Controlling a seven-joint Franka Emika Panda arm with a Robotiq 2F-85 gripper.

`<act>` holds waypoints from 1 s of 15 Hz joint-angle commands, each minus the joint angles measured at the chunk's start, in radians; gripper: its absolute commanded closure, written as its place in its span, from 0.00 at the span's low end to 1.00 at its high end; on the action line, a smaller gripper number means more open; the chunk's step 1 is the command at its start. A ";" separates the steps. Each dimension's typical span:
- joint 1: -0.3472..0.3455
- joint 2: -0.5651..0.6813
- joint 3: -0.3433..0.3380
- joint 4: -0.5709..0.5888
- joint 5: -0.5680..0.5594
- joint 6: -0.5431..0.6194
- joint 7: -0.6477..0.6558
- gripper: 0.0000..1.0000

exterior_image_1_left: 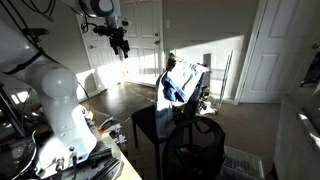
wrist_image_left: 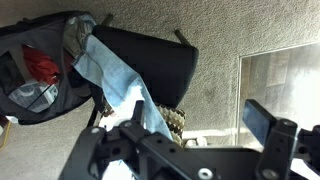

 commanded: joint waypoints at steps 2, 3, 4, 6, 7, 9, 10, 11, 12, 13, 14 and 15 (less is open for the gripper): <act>0.002 0.001 -0.002 0.002 -0.002 -0.002 0.001 0.00; 0.002 0.001 -0.002 0.002 -0.002 -0.002 0.001 0.00; 0.002 0.001 -0.002 0.002 -0.002 -0.002 0.001 0.00; 0.002 0.001 -0.002 0.002 -0.002 -0.002 0.001 0.00; 0.002 0.001 -0.002 0.002 -0.002 -0.002 0.001 0.00; 0.009 0.030 -0.006 0.028 0.004 0.001 -0.019 0.00; 0.011 0.045 0.000 0.040 0.005 0.000 -0.014 0.00; 0.011 0.070 0.013 0.058 -0.006 -0.001 -0.007 0.00; 0.014 0.092 0.021 0.077 -0.007 0.001 -0.001 0.00; 0.021 0.125 0.031 0.101 -0.006 0.009 -0.003 0.00; 0.030 0.157 0.036 0.126 0.002 0.009 -0.009 0.00; 0.031 0.196 0.052 0.156 -0.008 0.012 0.001 0.00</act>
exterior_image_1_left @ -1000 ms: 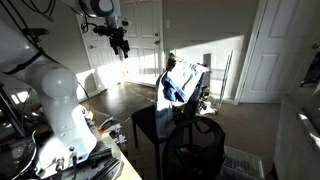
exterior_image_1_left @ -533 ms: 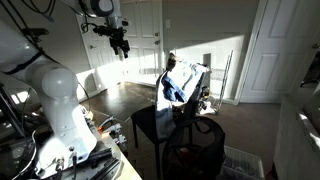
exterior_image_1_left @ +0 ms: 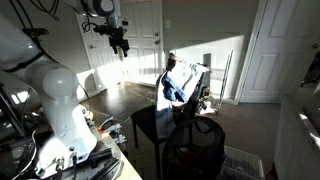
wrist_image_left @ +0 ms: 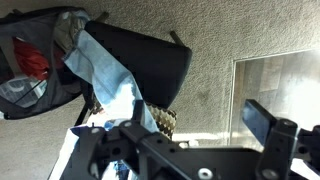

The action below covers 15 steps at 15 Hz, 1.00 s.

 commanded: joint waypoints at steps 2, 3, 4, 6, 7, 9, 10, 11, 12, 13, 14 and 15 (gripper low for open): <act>0.013 0.200 0.055 0.153 -0.033 0.017 0.024 0.00; 0.010 0.239 0.066 0.185 -0.048 0.019 0.034 0.00; 0.005 0.280 0.073 0.220 -0.068 0.019 0.046 0.00; 0.002 0.356 0.076 0.290 -0.107 0.010 0.069 0.00; 0.001 0.393 0.072 0.329 -0.127 0.000 0.084 0.00; 0.002 0.465 0.063 0.406 -0.169 -0.005 0.120 0.00; 0.005 0.501 0.058 0.445 -0.194 -0.006 0.145 0.00; 0.011 0.535 0.053 0.483 -0.220 -0.001 0.177 0.00; 0.018 0.568 0.048 0.520 -0.249 -0.001 0.213 0.00; 0.034 0.576 0.050 0.517 -0.270 0.015 0.262 0.00; 0.046 0.605 0.046 0.549 -0.290 0.015 0.300 0.00; 0.060 0.631 0.043 0.570 -0.313 0.019 0.347 0.00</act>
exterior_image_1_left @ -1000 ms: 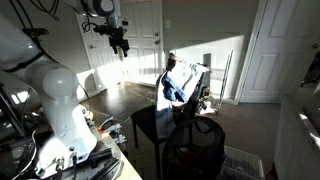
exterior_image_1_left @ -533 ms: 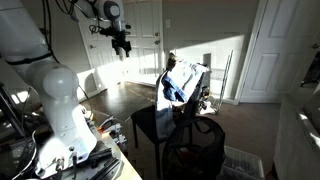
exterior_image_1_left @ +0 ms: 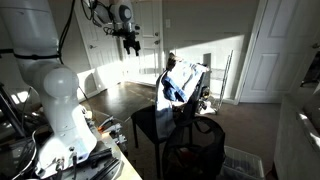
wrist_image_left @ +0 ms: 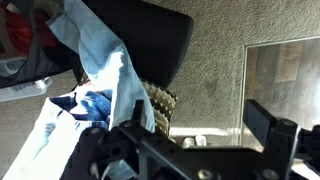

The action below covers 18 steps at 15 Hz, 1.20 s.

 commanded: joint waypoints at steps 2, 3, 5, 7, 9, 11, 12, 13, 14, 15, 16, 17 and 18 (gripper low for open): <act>0.075 0.116 -0.021 0.114 -0.108 0.011 0.222 0.00; 0.090 0.135 -0.029 0.133 -0.120 0.022 0.267 0.00; 0.126 0.168 -0.055 0.175 -0.191 0.053 0.398 0.00; 0.156 0.193 -0.088 0.221 -0.272 0.064 0.520 0.00; 0.178 0.208 -0.120 0.256 -0.356 0.049 0.621 0.00; 0.189 0.211 -0.146 0.273 -0.425 0.038 0.705 0.00; 0.191 0.212 -0.154 0.278 -0.446 0.033 0.735 0.00; 0.193 0.212 -0.162 0.281 -0.469 0.028 0.764 0.00; 0.190 0.209 -0.167 0.279 -0.483 0.024 0.784 0.00; 0.187 0.207 -0.170 0.277 -0.493 0.017 0.797 0.00; 0.181 0.204 -0.170 0.271 -0.489 0.016 0.800 0.00; 0.174 0.205 -0.170 0.269 -0.477 0.022 0.800 0.00; 0.161 0.199 -0.161 0.257 -0.435 0.047 0.777 0.00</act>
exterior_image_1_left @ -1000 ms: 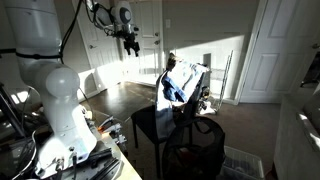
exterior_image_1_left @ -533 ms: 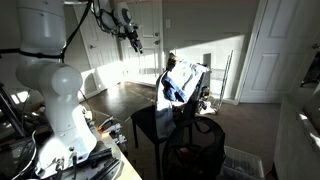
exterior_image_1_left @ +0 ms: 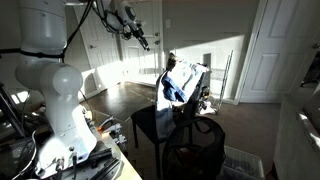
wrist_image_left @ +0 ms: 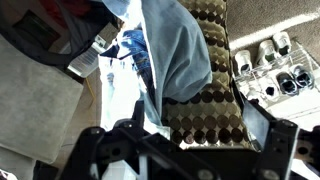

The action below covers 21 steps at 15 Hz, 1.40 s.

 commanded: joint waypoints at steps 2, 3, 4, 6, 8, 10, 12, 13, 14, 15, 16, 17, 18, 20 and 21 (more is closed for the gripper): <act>-0.009 0.002 0.006 0.005 0.020 0.002 0.001 0.00; -0.011 0.002 0.007 0.005 0.029 0.005 0.001 0.00; -0.011 0.002 0.008 0.005 0.032 0.006 0.001 0.00; -0.011 0.002 0.009 0.005 0.033 0.006 0.001 0.00; -0.011 0.002 0.009 0.005 0.033 0.006 0.001 0.00; -0.005 0.010 0.005 0.013 0.017 -0.004 0.016 0.00; 0.026 0.036 -0.037 0.023 -0.139 -0.012 0.120 0.00; 0.029 0.053 -0.050 0.028 -0.193 -0.016 0.160 0.00; 0.027 0.074 -0.057 0.034 -0.244 -0.022 0.204 0.00; 0.021 0.095 -0.059 0.038 -0.270 -0.025 0.229 0.00; 0.016 0.117 -0.061 0.044 -0.290 -0.026 0.253 0.00; 0.013 0.143 -0.065 0.052 -0.305 -0.029 0.269 0.00; 0.011 0.169 -0.070 0.065 -0.317 -0.028 0.282 0.00; 0.006 0.224 -0.080 0.098 -0.323 -0.023 0.294 0.00; 0.003 0.249 -0.087 0.116 -0.326 -0.014 0.299 0.00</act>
